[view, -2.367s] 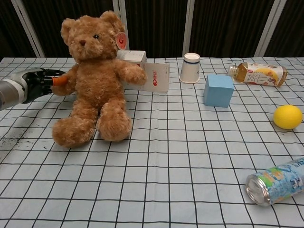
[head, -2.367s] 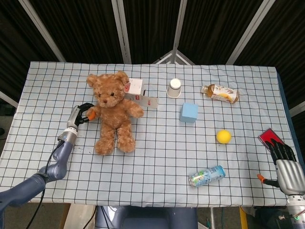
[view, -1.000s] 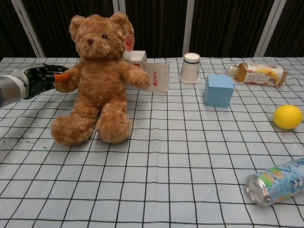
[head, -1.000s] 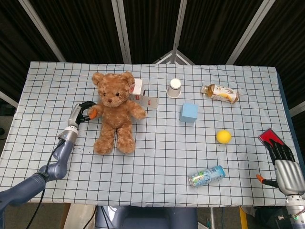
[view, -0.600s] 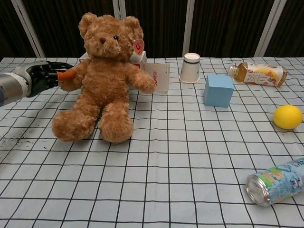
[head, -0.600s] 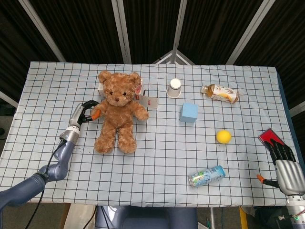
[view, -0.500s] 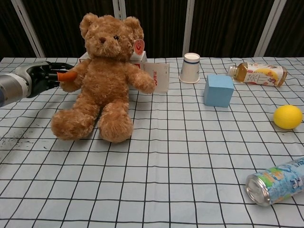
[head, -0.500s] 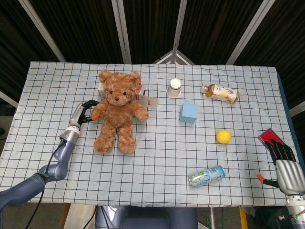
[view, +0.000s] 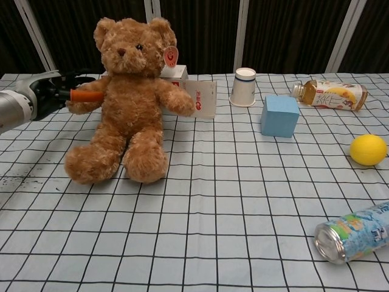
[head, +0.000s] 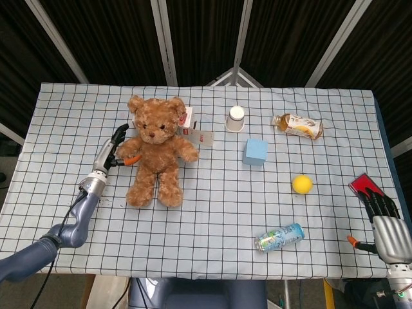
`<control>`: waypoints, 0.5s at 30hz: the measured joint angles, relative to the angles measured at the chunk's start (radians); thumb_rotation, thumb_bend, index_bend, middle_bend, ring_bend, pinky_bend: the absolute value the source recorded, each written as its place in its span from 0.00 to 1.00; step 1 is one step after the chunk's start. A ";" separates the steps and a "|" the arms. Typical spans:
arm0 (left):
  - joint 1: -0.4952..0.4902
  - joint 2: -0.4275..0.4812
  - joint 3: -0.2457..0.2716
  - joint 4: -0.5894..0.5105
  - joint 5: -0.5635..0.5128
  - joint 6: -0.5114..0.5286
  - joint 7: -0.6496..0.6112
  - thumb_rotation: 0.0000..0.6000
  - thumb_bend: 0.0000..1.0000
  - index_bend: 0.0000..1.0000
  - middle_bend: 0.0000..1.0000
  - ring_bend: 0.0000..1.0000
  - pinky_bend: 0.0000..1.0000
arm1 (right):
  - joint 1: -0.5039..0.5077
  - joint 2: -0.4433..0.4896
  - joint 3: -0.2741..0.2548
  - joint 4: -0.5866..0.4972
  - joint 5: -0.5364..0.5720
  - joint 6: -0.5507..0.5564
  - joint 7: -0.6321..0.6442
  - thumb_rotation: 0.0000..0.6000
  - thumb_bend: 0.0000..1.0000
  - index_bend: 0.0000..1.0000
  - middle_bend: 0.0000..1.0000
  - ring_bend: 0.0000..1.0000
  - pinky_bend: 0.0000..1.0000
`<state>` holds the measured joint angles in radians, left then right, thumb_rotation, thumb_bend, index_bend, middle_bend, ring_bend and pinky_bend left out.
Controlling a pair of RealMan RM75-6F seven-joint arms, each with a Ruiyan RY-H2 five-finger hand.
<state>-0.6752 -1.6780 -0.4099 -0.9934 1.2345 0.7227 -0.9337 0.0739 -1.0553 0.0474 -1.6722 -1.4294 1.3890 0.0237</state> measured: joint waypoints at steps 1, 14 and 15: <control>0.004 0.006 0.005 -0.003 0.010 0.009 -0.004 1.00 0.33 0.03 0.00 0.00 0.00 | 0.000 0.001 0.000 0.000 0.000 0.000 0.001 1.00 0.13 0.05 0.02 0.00 0.00; 0.244 0.248 0.111 -0.213 0.152 0.372 0.073 1.00 0.33 0.13 0.06 0.00 0.00 | -0.011 0.013 0.000 -0.010 -0.012 0.023 0.024 1.00 0.13 0.05 0.02 0.00 0.00; 0.268 0.264 0.119 -0.228 0.153 0.404 0.103 1.00 0.33 0.14 0.06 0.00 0.00 | -0.011 0.014 0.000 -0.012 -0.014 0.024 0.024 1.00 0.13 0.05 0.02 0.00 0.00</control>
<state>-0.4073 -1.4141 -0.2910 -1.2218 1.3879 1.1269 -0.8309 0.0625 -1.0415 0.0470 -1.6838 -1.4437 1.4125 0.0480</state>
